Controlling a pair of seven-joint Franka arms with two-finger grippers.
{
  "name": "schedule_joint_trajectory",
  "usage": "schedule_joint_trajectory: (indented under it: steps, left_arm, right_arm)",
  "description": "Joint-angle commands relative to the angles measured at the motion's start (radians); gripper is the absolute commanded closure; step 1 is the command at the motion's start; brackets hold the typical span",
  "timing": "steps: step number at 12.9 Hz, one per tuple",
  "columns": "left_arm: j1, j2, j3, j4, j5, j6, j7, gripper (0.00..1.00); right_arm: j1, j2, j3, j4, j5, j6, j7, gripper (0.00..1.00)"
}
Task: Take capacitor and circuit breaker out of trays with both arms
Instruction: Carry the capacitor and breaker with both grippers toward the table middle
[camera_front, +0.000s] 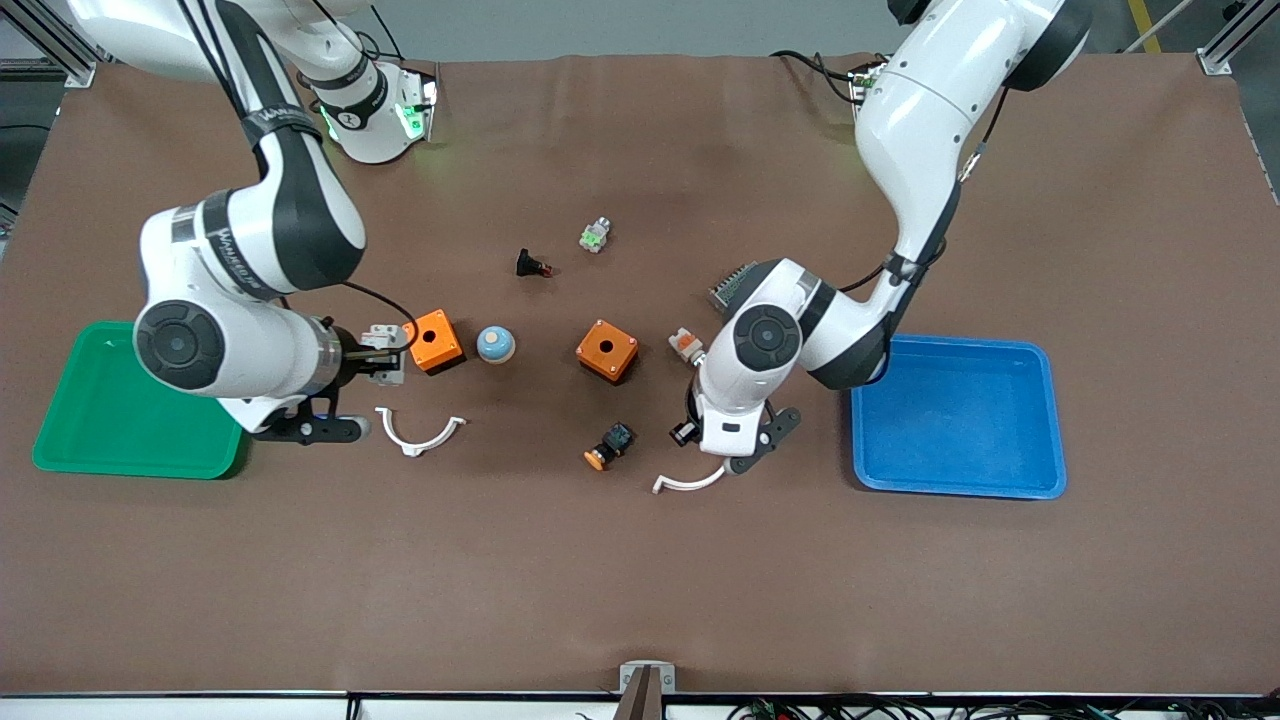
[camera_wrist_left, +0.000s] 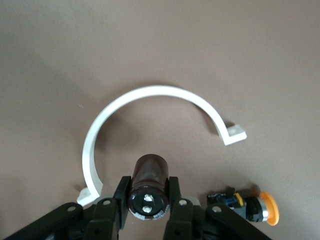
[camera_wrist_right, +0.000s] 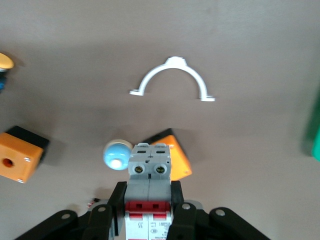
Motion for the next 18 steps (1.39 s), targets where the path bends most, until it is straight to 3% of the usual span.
schedule_joint_trajectory:
  steps: [1, 3, 4, 5, 6, 7, 8, 11, 14, 18]
  left_arm:
    - [-0.037, 0.045, 0.012, 0.040, 0.008, 0.010, -0.047, 1.00]
    - [-0.040, 0.062, 0.012, 0.040, 0.006, 0.011, -0.049, 0.98]
    - [-0.042, 0.068, 0.012, 0.040, 0.006, 0.013, -0.050, 0.93]
    - [-0.042, 0.068, 0.012, 0.040, 0.006, 0.011, -0.053, 0.81]
    - [-0.042, 0.069, 0.012, 0.040, 0.005, 0.011, -0.055, 0.58]
    - [-0.042, 0.069, 0.012, 0.039, 0.008, 0.011, -0.053, 0.12]
    - [-0.039, 0.062, 0.012, 0.037, 0.009, 0.008, -0.046, 0.00]
    - [-0.021, 0.021, 0.030, 0.039, 0.013, -0.009, -0.041, 0.00]
    - [0.045, -0.083, 0.078, 0.039, 0.009, -0.122, 0.008, 0.00]
    - [0.197, -0.235, 0.083, 0.037, 0.014, -0.300, 0.369, 0.00]
  right_arm:
    - [0.053, -0.013, -0.011, -0.082, 0.040, 0.104, 0.073, 0.77]
    - [0.107, -0.012, -0.009, -0.144, 0.040, 0.205, 0.149, 0.77]
    - [0.125, -0.004, -0.011, -0.159, 0.041, 0.239, 0.178, 0.77]
    - [0.140, 0.008, -0.009, -0.167, 0.052, 0.267, 0.198, 0.77]
    - [0.153, 0.028, -0.009, -0.168, 0.078, 0.293, 0.202, 0.77]
    - [0.160, 0.047, -0.009, -0.168, 0.093, 0.319, 0.206, 0.77]
    - [0.177, 0.060, -0.009, -0.168, 0.095, 0.347, 0.215, 0.77]
    - [0.193, 0.093, -0.011, -0.168, 0.095, 0.388, 0.229, 0.77]
    - [0.191, 0.132, -0.011, -0.167, 0.095, 0.425, 0.229, 0.77]
    - [0.200, 0.183, -0.011, -0.167, 0.095, 0.489, 0.229, 0.76]
